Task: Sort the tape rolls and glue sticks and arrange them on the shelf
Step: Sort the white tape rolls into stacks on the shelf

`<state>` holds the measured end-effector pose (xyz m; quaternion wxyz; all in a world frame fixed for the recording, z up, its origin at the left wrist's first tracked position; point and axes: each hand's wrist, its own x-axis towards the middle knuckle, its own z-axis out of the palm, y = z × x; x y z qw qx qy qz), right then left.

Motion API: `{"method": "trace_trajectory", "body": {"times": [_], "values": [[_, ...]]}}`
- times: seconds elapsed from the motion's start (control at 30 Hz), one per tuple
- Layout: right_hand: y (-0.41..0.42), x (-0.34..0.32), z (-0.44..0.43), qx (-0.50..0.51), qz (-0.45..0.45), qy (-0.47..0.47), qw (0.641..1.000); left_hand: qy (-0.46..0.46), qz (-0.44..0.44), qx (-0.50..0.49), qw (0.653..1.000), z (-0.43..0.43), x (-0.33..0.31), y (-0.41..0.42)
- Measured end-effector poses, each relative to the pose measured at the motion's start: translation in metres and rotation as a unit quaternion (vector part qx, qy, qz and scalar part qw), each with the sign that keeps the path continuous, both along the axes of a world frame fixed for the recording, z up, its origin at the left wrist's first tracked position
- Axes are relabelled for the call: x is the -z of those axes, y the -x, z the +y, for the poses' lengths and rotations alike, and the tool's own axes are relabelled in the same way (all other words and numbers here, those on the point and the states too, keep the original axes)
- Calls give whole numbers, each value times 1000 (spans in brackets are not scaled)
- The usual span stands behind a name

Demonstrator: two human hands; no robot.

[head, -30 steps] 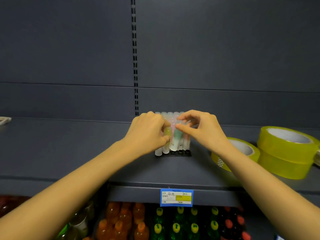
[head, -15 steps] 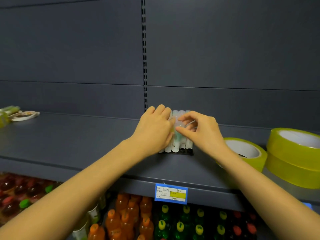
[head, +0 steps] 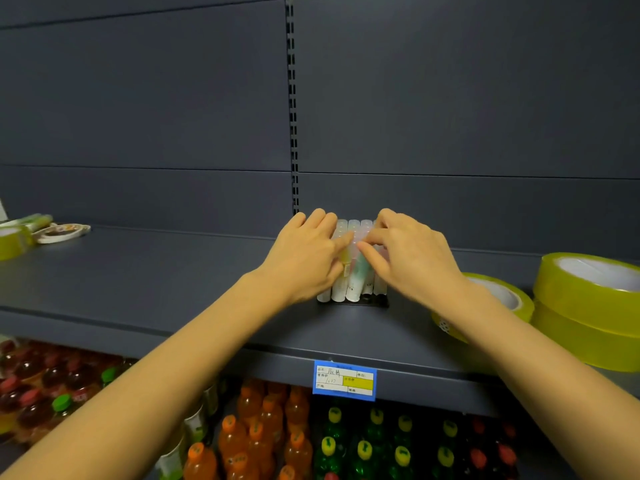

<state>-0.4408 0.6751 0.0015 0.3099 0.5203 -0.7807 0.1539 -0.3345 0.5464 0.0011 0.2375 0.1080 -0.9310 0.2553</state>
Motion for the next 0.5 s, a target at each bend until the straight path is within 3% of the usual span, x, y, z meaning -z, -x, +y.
{"method": "trace_trajectory", "body": {"times": [0.17,0.37,0.5], "values": [[-3,-2,1,-23,-7,-50,998,-9,1,-7,1000,-3,1,-4],[-9,-20,-7,28,-48,-83,995,-22,-26,-15,999,-3,-1,-9],[-29,-36,-21,47,12,-128,991,-59,51,-32,996,-12,-9,-27]]}}
